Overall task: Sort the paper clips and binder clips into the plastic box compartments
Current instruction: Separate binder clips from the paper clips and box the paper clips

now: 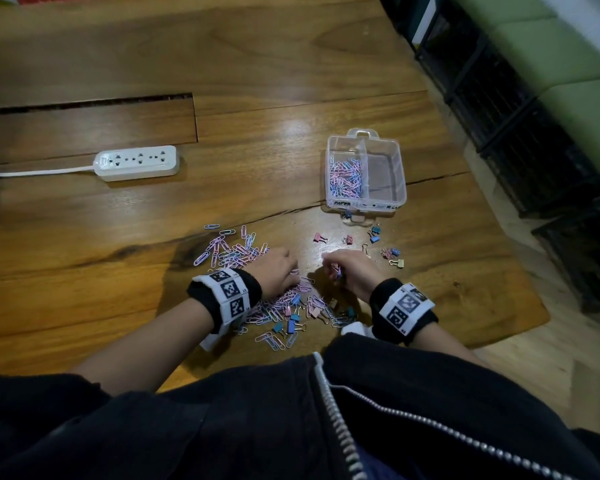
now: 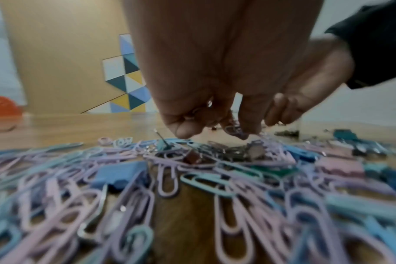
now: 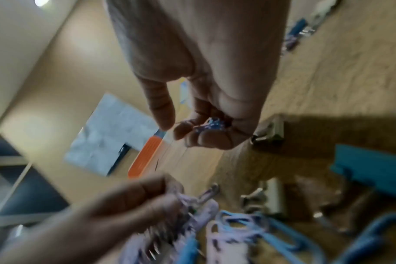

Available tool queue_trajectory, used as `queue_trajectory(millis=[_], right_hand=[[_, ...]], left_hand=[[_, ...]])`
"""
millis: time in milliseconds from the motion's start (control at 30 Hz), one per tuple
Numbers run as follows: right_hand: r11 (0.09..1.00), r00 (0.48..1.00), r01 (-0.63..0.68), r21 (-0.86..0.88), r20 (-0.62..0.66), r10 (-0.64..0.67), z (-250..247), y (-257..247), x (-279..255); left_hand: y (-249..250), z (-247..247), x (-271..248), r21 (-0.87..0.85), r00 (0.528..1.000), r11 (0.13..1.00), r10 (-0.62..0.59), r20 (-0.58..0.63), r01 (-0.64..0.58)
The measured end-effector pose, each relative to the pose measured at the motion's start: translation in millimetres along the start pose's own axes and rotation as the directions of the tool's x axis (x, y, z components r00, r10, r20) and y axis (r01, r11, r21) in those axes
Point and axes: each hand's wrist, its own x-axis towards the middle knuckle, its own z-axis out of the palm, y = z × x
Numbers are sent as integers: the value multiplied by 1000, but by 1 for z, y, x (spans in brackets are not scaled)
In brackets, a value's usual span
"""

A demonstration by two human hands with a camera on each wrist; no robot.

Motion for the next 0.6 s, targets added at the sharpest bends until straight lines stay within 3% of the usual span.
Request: queue_trajectory(millis=[100,167,233,300,333,400,467,500,600], right_hand=[[919,996,39,-392,-54,-66,10,9,3],[798,987,92,-595,-53,-154,14,15,4],[687,963,156,-710,-47,-267,18,17,4],[595,930,232,-770,-4,-368,22,18,5],[533,917,258,-806,31,-398,24,18,6],[428,910,275,-861,90,-404,27,19,8],[399,917,281,-873,121,-381,30,20,7],[382,916,290,-877,140,-375,31,20,6],[286,903,323,-902,204,-378,31,25,5]], left_hand=[[-8,-7,2,-254,998,965,-54,30,59],[-14,-11,3,-510,995,854,-92,44,102],[-18,-16,2,-801,986,578,-139,89,154],[-20,-20,-1,-956,984,256,-135,115,146],[-20,-21,-3,-981,985,141,-127,116,133],[-17,-23,-4,-992,984,7,-125,123,125],[-15,-25,-3,-987,977,2,-143,160,162],[-14,-26,-2,-980,971,69,-165,175,188],[-16,-26,0,-873,958,412,-222,180,259]])
